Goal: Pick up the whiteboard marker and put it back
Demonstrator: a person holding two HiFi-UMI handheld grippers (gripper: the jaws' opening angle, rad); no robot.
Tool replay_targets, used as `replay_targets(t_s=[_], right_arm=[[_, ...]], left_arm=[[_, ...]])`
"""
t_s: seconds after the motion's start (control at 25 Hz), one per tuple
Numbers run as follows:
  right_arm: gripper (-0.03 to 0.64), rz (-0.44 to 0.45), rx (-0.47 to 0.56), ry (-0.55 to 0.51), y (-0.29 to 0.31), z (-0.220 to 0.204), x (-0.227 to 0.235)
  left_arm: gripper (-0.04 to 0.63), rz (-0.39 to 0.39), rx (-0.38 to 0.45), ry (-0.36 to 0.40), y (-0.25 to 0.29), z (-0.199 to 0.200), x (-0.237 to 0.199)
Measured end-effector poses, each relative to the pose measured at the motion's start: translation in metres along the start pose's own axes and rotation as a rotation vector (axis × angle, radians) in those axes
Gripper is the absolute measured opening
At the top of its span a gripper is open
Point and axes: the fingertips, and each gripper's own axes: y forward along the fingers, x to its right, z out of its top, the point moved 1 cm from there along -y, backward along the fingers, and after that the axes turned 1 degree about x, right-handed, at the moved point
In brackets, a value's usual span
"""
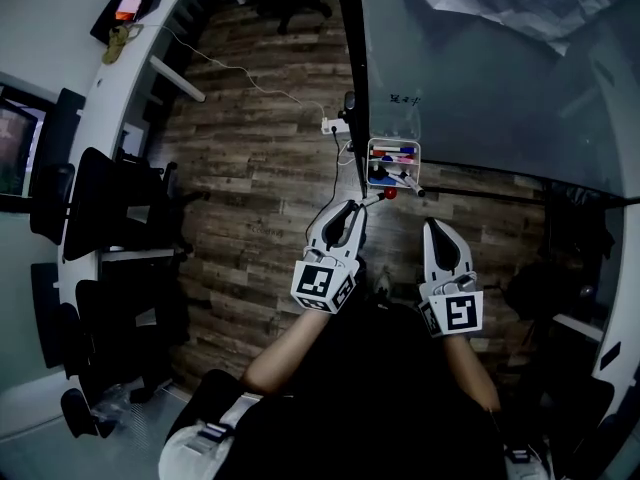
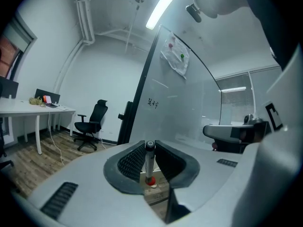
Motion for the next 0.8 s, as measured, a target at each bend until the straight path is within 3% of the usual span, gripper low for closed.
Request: replay_targets(t_s=[0.4,0.8], right_arm=[[0.014,0.039,0.029,-0.015,-0.039,0.005,-0.010],[0.014,0.059,0.042,-0.017,-0.068,0.004,-0.022]], left_arm=[[0.075,0.035,0.059,0.030,-0.042,0.012,0.025],[0.074,0.061,0.067,0.048,-0.082,0.012,0.040]])
